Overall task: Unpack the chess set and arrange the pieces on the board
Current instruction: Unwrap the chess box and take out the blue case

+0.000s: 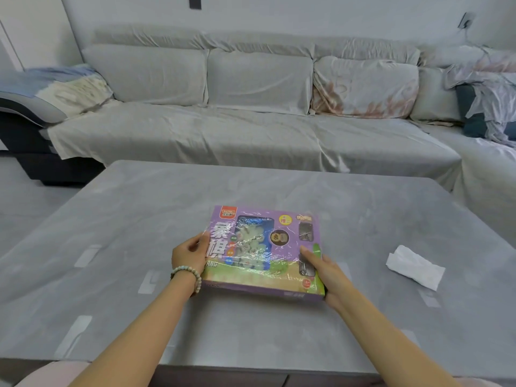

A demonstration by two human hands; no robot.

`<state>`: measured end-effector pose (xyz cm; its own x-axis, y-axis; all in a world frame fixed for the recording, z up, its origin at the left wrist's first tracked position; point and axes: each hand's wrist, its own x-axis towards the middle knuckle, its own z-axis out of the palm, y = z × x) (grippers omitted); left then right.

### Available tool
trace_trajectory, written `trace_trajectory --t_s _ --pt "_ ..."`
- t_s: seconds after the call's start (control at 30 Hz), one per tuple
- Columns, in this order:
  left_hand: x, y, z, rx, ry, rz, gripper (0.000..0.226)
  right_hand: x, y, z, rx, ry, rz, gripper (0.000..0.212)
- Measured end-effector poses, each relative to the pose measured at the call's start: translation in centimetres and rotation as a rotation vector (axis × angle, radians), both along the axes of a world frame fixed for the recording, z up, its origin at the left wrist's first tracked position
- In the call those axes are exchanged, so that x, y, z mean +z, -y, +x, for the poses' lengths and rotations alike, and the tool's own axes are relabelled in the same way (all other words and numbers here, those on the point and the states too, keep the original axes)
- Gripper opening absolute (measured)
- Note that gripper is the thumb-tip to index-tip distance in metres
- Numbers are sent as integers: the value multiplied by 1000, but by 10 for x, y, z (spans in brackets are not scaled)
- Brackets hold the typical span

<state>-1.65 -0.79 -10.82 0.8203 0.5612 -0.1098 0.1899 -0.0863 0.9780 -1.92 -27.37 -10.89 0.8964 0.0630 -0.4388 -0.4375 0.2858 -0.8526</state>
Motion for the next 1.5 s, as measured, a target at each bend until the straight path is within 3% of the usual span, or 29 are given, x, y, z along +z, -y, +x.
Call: trace_trajectory --t_s 0.2,0.33,0.53,0.73,0.8,0.9,1.0,1.07,1.27,1.37,1.5 --pt "-4 5 0 117 -6 36 35 -4 5 0 30 -62 45 64" --pt "-3 -4 -1 157 13 97 34 -4 11 -1 55 -58 89 61" --pt "0 -25 4 203 114 144 50 -14 11 1 -11 -63 -88 65" --pt "8 -42 12 315 56 215 43 -4 39 12 -121 -68 -251 53" --pt "15 -32 13 240 19 363 62 -2 47 13 -110 -59 -235 55" --pt "20 -11 18 -68 8 793 85 2 52 11 -85 -58 -224 54" --pt "-2 1 25 -528 -363 1003 71 8 58 9 -75 -66 -250 57" --pt "-25 5 21 -676 -511 1070 58 12 68 8 -87 -60 -267 55" --pt "-39 -4 16 -407 -661 1038 71 16 119 2 -195 -61 -234 54" --pt "-38 -10 21 -358 -692 993 70 18 133 1 -217 -50 -141 43" --pt "-24 -16 27 -308 -541 967 54 22 126 4 -174 -79 -101 44"
